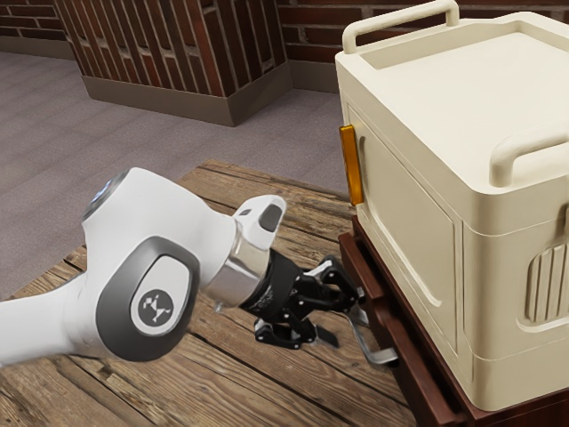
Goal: Pull the drawer handle with one arm to open the drawer
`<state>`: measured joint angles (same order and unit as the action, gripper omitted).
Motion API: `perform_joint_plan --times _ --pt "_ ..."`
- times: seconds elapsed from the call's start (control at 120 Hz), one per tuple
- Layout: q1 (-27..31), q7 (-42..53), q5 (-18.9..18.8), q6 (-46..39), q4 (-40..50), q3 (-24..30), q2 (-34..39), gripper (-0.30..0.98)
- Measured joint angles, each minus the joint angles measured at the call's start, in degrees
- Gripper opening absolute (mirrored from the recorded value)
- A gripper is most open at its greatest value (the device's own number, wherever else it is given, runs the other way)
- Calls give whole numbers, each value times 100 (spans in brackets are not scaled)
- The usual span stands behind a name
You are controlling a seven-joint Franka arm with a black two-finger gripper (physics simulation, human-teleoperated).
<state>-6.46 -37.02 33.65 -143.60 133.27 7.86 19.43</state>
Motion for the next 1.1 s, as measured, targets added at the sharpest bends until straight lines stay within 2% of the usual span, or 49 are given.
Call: perform_joint_plan --times 0.483,0.642,1.1 --pt "207 -144 -166 1222 56 -65 528 29" --pt "222 -349 -478 1623 60 -82 736 29" --pt "288 -839 -909 2460 123 -403 1073 29"
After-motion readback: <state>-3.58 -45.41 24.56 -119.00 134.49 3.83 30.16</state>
